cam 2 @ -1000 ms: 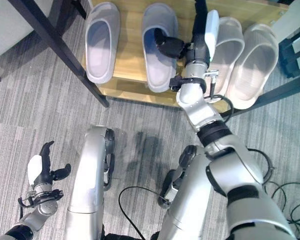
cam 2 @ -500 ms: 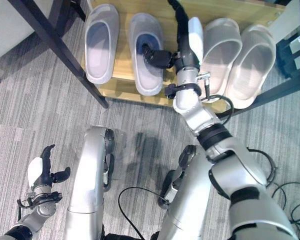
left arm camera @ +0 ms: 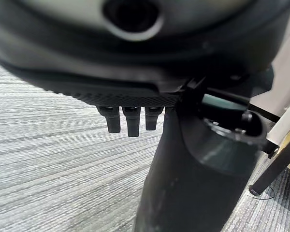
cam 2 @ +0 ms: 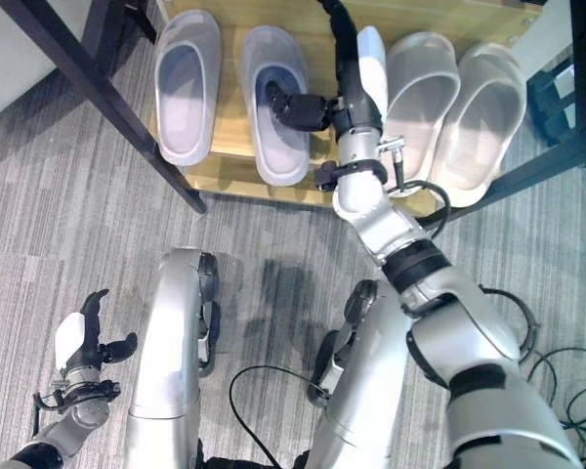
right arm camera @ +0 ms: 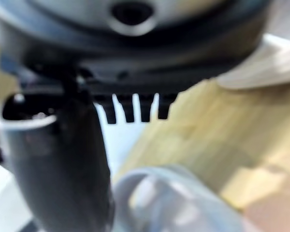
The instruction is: Arrange the slippers neatly on the shoe rack.
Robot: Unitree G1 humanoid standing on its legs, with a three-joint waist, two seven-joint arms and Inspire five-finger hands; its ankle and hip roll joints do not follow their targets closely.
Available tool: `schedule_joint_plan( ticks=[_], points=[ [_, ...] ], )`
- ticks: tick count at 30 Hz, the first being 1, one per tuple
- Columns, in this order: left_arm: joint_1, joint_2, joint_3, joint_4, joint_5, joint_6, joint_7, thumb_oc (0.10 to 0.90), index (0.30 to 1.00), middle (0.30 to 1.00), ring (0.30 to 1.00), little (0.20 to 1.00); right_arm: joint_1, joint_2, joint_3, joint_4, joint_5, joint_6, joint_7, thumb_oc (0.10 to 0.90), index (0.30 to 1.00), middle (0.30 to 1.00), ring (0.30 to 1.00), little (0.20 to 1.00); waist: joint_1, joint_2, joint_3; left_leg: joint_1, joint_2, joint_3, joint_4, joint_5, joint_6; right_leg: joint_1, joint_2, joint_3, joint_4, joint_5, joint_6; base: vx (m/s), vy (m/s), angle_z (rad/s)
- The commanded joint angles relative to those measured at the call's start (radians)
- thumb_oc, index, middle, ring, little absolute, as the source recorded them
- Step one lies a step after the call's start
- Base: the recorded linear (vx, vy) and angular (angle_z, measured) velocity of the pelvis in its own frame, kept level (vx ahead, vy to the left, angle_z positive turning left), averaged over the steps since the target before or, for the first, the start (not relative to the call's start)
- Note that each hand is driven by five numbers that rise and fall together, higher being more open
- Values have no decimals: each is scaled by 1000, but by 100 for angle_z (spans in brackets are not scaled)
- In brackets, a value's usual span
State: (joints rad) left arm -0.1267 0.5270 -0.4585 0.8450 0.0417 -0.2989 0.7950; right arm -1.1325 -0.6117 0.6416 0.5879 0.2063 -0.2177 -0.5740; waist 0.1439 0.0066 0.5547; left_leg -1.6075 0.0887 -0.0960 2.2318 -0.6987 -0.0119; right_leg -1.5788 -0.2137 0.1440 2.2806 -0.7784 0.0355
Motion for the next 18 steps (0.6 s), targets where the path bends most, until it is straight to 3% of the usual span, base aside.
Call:
schedule_joint_plan(
  ticks=[1,8,18],
  points=[
    [20,-9,1,-4,12,-10,57,800,900,900,900,900,-117,-26,-77,-192,-49,-124,-79,800,900,900,900,900,50,7,-35,37,2,-13,63,-140,37,9,7,37,24,27,-117,0,0,0],
    [23,-12,15,-27,28,-8,77,800,900,900,900,900,-3,0,-135,-310,-114,-122,-100,800,900,900,900,900,41,2,-35,37,0,-11,65,-136,39,9,5,34,26,25,-119,0,0,0],
    [36,-37,35,-17,34,11,95,800,900,900,900,900,289,75,-218,-555,-160,-125,-83,800,900,900,900,900,9,-10,-35,37,-3,3,59,-123,41,9,10,35,21,30,-118,0,0,0]
  ],
)
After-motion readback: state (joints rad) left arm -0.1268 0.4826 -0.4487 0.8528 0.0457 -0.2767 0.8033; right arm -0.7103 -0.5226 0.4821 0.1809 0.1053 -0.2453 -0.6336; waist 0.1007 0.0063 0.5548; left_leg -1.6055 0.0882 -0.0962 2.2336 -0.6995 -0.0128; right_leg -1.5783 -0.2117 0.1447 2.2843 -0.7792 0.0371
